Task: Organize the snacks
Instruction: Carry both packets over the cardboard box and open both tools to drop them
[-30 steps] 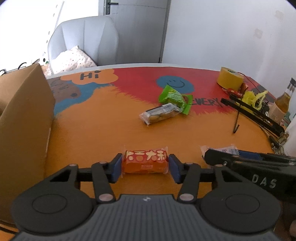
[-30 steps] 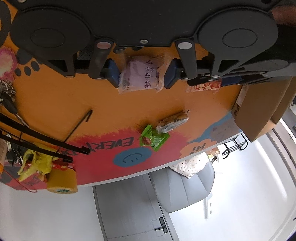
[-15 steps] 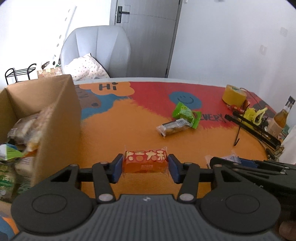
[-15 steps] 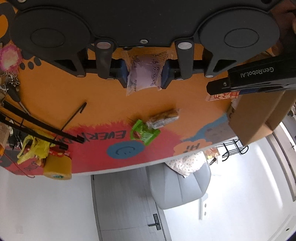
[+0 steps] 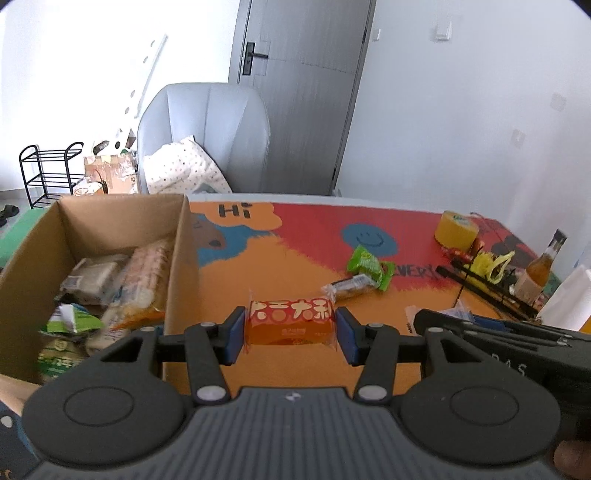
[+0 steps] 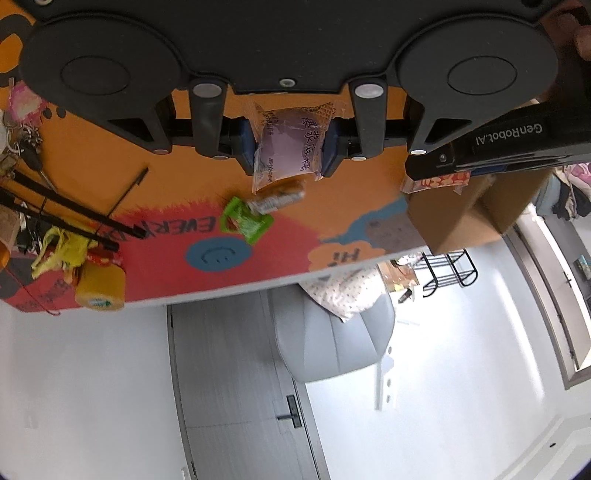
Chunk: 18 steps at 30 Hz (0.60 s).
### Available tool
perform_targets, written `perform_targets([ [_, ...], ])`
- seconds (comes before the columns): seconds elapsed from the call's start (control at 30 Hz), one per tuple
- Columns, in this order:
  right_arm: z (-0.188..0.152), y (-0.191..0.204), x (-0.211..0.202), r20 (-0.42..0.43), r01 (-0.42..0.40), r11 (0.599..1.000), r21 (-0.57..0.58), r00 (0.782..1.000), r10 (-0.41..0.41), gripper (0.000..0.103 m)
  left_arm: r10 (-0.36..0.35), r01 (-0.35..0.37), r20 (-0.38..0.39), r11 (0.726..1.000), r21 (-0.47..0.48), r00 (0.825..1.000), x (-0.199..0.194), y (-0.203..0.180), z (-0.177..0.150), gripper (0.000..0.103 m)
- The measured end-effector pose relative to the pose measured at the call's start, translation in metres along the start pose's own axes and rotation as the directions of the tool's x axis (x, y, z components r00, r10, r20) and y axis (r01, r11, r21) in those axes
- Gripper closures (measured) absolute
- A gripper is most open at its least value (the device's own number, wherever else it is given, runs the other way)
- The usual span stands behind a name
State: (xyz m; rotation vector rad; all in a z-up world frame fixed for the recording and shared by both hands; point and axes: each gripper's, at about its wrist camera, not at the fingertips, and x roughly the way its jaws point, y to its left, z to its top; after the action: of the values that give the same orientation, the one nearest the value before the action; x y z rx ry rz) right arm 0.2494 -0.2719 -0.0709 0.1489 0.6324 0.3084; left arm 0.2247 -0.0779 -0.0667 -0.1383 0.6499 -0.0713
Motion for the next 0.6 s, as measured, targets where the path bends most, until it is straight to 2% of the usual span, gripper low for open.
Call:
perform_targets([
  [0.33,0.011,0.028,-0.015,0.053,-0.04,0.999,-0.037,0.998,0.042,0.068,-0.011,0.012,0.076,1.0,-0.01,0.997,-0.038,0.009,0.013,0.053],
  [0.6,0.014,0.049,-0.015,0.065,-0.075,0.995,-0.065,0.995,0.08,0.068,0.032,-0.029,0.102,0.999,-0.036,0.994,-0.053,0.035,0.018,0.053],
])
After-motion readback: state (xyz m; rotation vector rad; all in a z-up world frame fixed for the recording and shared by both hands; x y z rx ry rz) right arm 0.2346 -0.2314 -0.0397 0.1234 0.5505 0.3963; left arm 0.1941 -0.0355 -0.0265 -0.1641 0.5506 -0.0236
